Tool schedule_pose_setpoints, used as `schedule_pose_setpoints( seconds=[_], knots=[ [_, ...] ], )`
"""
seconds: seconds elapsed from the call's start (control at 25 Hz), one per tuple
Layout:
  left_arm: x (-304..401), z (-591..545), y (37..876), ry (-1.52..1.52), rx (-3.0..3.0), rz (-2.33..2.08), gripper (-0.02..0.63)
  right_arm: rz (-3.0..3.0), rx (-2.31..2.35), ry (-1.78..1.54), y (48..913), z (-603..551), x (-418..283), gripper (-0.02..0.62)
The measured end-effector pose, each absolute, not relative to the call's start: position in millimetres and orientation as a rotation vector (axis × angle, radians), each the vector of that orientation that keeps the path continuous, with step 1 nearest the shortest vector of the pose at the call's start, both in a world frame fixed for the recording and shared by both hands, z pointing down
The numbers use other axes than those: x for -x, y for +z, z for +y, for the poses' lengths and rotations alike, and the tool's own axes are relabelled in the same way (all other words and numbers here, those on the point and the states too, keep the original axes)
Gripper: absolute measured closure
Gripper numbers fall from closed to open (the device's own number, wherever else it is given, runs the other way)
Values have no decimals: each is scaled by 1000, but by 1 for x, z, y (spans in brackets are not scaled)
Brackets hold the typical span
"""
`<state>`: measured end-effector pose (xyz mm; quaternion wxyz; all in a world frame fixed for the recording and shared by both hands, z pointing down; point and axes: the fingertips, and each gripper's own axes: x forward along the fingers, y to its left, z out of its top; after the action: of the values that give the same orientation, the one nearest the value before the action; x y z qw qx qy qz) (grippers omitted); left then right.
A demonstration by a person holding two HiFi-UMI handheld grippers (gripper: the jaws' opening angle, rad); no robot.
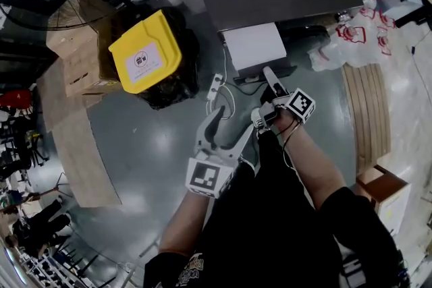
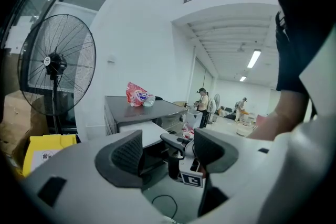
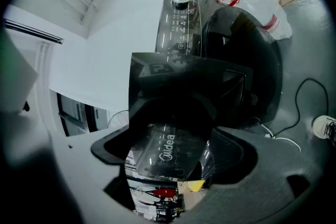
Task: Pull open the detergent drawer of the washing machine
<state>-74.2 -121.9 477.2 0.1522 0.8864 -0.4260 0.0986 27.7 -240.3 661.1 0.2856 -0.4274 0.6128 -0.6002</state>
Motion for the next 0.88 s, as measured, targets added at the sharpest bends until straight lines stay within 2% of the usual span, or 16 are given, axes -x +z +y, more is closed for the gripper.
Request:
schedule_pose_setpoints(
  seconds=[0.4, 0.52, 0.72, 0.88],
  knots=[
    [82, -95, 474, 262, -2571, -1201, 324, 1653, 1226, -1589, 656, -217, -30, 123],
    [90, -87, 470, 229, -2596, -1202, 324, 1710, 1198, -1543, 640, -205, -24, 139],
    [100, -74, 458, 195, -2619, -1175, 324, 1886, 1204, -1421, 597, -183, -11, 284],
    [109, -63, 451, 145, -2658, -1158, 324, 2165, 1141, -1167, 541, -167, 12, 355]
  ],
)
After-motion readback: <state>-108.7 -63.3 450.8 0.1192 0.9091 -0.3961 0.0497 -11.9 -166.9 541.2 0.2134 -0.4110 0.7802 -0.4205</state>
